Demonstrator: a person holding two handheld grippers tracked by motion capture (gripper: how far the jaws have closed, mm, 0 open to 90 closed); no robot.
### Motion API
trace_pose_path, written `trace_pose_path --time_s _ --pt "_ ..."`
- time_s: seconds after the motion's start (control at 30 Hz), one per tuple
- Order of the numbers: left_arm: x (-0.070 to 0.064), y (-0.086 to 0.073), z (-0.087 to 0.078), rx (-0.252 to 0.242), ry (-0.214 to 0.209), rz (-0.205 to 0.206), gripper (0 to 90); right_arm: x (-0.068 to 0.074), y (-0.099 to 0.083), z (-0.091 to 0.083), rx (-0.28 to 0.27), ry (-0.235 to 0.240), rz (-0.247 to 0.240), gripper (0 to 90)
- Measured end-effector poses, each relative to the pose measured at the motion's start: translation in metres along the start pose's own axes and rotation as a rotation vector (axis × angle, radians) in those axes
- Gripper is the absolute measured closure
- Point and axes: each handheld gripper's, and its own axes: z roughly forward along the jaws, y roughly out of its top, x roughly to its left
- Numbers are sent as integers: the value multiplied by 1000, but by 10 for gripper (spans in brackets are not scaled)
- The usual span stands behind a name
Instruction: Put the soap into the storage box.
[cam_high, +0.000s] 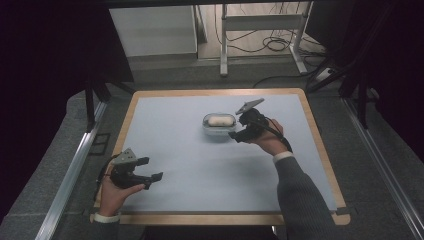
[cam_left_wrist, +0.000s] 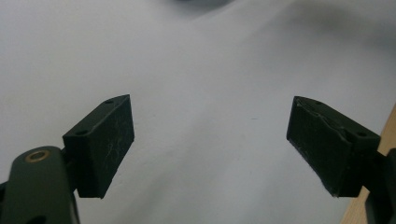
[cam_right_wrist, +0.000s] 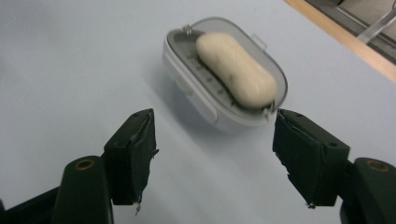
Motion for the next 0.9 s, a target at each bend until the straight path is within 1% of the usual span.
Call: trace_pose_path --time_s 0.03,0.07,0.1,0.13,0.17,0.2,0.23,0.27,0.3,0.33,0.37,0.4,0.43,0.53,0.57,0.6,0.63,0.67,0.73,0.8,0.9 --pt "-1 0 -1 -4 1 0 155 1 -14 -6 -15 -11 21 297" --pt "-1 0 -2 -3 3 3 155 1 -20 -8 -22 -17 24 297" --pt "-1 0 -2 -3 3 3 156 1 -20 -8 -22 -17 24 297" --pt "-1 0 -2 -6 5 0 156 2 -28 -10 -28 -23 29 295" --pt "-1 0 -2 -6 6 0 156 2 -43 -16 -45 -24 60 294" --pt "-1 0 -2 -3 6 -1 156 2 -43 -16 -45 -24 60 294" --pt "-1 0 0 3 10 -2 156 2 -61 -21 -61 -37 88 291" --pt "-1 0 0 3 10 -2 156 2 -61 -21 -61 -37 88 291" --pt "-1 0 1 6 10 -2 156 2 -77 -25 -69 -50 114 283" --pt "-1 0 2 9 10 -1 156 2 -77 -25 -69 -50 114 283" --pt "-1 -1 3 15 13 0 156 2 -82 -26 -69 -55 121 282" --pt "-1 -1 3 16 11 0 156 3 -92 -28 -76 -62 136 281" --pt "-2 -1 3 16 10 -1 156 4 -106 -31 -77 -66 156 277" --pt "-2 -1 3 16 11 0 156 5 -125 -37 -76 -78 182 273" --pt "-2 -1 3 14 12 -1 156 5 -125 -37 -76 -78 182 273" --pt "-1 -1 3 13 13 0 156 4 -138 -40 -74 -95 200 275" --pt "-1 -1 3 13 13 0 156 4 -138 -40 -74 -95 200 275" --pt "-2 -1 3 13 13 0 156 2 -144 -42 -52 -109 202 270" --pt "-2 -1 3 15 13 1 156 2 -146 -43 -55 -115 211 271" --pt "-2 -1 3 14 15 3 156 0 -151 -45 -70 -109 231 272" --pt "-2 0 4 16 14 5 156 0 -152 -45 -71 -116 234 272"
